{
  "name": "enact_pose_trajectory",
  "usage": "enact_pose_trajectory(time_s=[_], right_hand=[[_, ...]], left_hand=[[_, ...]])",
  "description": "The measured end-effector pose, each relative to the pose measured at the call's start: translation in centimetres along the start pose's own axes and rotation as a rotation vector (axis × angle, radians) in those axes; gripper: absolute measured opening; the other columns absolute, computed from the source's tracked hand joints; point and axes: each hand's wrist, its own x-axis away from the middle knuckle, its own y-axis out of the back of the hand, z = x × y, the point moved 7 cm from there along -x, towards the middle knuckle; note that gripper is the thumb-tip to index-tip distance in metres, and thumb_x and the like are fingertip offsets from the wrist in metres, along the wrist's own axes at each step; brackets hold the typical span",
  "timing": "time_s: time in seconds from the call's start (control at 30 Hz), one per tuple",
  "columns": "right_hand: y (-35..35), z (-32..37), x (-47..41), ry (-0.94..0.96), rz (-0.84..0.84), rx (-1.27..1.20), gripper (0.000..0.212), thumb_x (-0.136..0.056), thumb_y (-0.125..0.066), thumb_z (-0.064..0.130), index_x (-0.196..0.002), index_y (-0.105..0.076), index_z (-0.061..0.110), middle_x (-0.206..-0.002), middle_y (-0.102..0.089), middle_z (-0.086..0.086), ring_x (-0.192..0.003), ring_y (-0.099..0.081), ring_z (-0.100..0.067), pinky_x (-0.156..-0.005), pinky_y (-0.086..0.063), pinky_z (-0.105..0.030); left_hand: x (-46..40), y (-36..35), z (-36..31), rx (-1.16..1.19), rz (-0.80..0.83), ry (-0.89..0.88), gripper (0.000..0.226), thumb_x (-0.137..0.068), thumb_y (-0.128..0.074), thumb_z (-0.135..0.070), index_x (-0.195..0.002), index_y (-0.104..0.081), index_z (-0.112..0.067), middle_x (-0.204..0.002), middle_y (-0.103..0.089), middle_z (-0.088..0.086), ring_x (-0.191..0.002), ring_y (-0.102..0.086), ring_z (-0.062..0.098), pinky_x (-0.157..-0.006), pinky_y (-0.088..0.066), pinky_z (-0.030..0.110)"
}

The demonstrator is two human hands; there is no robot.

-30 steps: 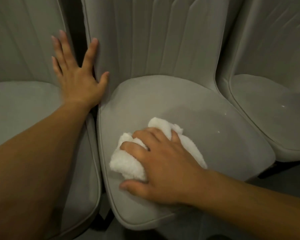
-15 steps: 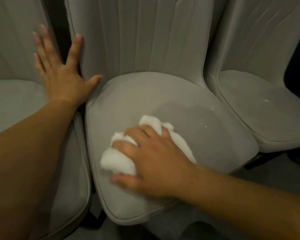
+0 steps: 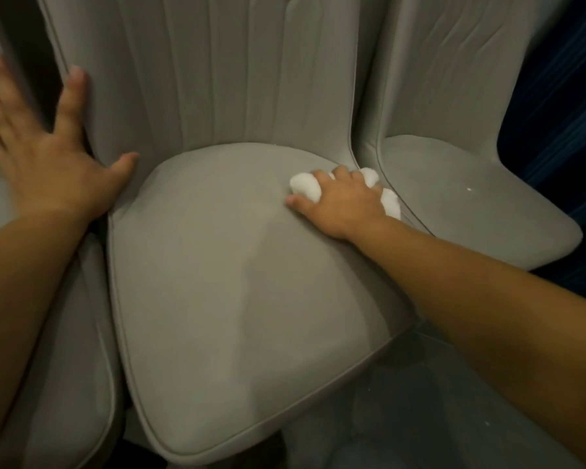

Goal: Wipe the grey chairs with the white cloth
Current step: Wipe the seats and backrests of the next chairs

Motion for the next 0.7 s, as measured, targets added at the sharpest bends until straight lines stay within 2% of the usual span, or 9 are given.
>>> enact_pose_trajectory(time_s=[0.1,0.23,0.37,0.5,0.6,0.7], right_hand=[[0.4,1.7,5.9,0.109,0.006,-0.039,0.081,-0.083,-0.030,0.088,-0.148,-0.033,0.039,-0.149,-0.040,-0.001,-0.137,-0.034,-0.029,-0.108,-0.027,-0.055],[0.4,2.5,13.8,0.248,-0.035,-0.107,0.076,-0.080,-0.027,0.089,-0.141,-0.039,0.046,-0.143,-0.045,0.009,-0.133,-0.037,-0.021,-0.106,-0.030,-0.053],[-0.1,2.3,10.8,0.212,0.042,-0.108,0.073,-0.080,-0.022,0.087,-0.138,-0.041,0.047,-0.138,-0.049,0.013,-0.128,-0.043,-0.019,-0.104,-0.033,-0.048],[-0.8,3.5,8.4,0.205,-0.015,-0.068,0.063,-0.087,-0.026,0.082,-0.132,-0.046,0.042,-0.130,-0.052,0.004,-0.121,-0.047,-0.025,-0.098,-0.035,-0.049],[-0.9,3.8,6.6,0.187,-0.040,-0.089,0.059,-0.090,-0.031,0.079,-0.128,-0.049,0.038,-0.129,-0.052,0.000,-0.121,-0.046,-0.029,-0.099,-0.033,-0.051],[-0.8,4.5,2.8,0.166,-0.023,-0.109,0.061,-0.091,-0.029,0.078,-0.129,-0.051,0.035,-0.130,-0.052,-0.003,-0.122,-0.045,-0.030,-0.100,-0.030,-0.054]], left_hand=[[0.5,0.9,-1.2,0.000,0.002,0.028,0.098,-0.065,-0.051,-0.082,-0.145,0.003,-0.064,-0.164,-0.008,0.015,-0.147,-0.016,0.043,-0.116,-0.022,0.060],[1.8,2.7,-4.4,-0.188,-0.014,-0.048,0.105,-0.069,-0.052,-0.076,-0.152,0.006,-0.049,-0.161,0.008,0.028,-0.148,0.006,0.046,-0.116,0.001,0.063],[2.5,1.8,-5.2,-0.316,0.058,-0.129,0.107,-0.077,-0.044,-0.069,-0.157,0.009,-0.021,-0.161,0.011,0.027,-0.149,0.013,0.038,-0.116,0.003,0.064],[3.4,1.0,-5.6,-0.433,0.151,-0.171,0.112,-0.080,-0.049,-0.068,-0.155,0.005,-0.005,-0.162,0.017,0.021,-0.149,0.020,0.031,-0.117,0.005,0.061],[3.4,2.6,-7.4,-0.629,0.170,-0.120,0.112,-0.079,-0.055,-0.069,-0.156,-0.005,-0.005,-0.159,0.025,0.020,-0.146,0.027,0.034,-0.118,0.005,0.060],[7.5,2.6,-10.1,-0.602,0.303,-0.224,0.094,-0.084,-0.037,-0.074,-0.158,-0.015,-0.020,-0.161,0.024,0.016,-0.146,0.028,0.033,-0.118,0.006,0.059]])
